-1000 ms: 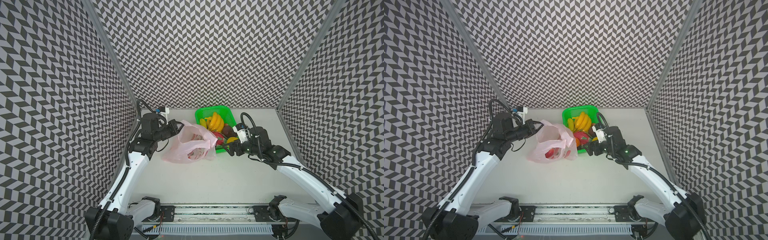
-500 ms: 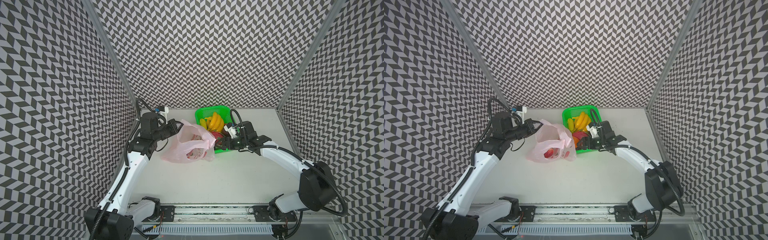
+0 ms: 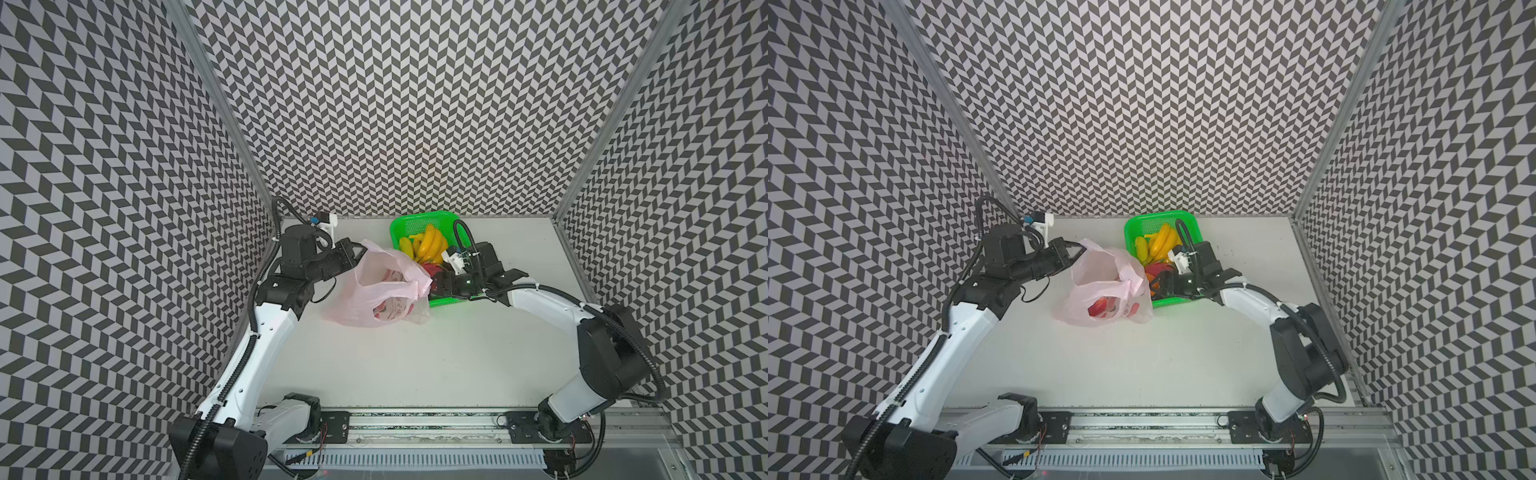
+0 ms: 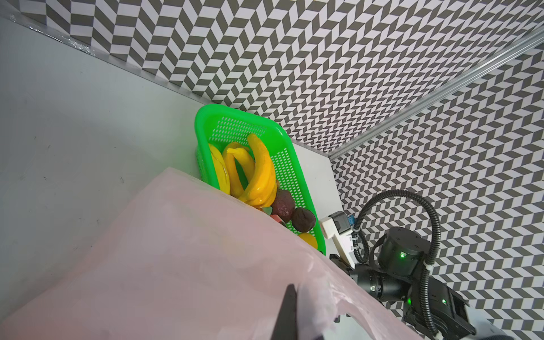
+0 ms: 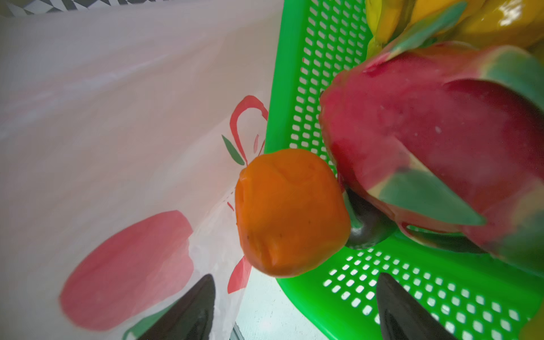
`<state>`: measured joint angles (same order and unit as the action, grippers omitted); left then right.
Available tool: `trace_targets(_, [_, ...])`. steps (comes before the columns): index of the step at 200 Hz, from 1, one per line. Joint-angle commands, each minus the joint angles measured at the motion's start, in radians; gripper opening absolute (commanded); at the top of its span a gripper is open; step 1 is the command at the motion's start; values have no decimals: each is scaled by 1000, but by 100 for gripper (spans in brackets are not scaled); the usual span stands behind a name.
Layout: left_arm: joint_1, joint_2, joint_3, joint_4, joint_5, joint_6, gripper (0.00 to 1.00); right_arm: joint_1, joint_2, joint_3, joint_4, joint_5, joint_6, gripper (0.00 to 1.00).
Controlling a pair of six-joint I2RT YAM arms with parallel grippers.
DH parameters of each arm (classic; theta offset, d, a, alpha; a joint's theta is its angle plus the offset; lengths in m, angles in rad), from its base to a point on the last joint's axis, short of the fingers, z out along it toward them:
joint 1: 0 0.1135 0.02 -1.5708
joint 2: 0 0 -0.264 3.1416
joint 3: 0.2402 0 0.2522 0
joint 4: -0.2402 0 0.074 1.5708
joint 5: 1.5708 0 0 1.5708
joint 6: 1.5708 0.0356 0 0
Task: Place the fake fruits into the plastic bag and tie a complex knot
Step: 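Reach the right gripper into the basket and grasp the orange persimmon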
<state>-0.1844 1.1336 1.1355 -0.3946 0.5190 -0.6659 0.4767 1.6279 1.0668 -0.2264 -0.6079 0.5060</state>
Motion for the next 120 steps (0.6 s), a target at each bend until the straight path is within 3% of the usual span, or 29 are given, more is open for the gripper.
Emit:
trace_targets(1, [5, -15, 20, 6, 13, 8, 0, 20, 33, 47, 81, -5, 31, 81])
trace_targets(120, [3, -18, 6, 25, 27, -1, 0, 75, 160, 142, 75, 82, 55, 80])
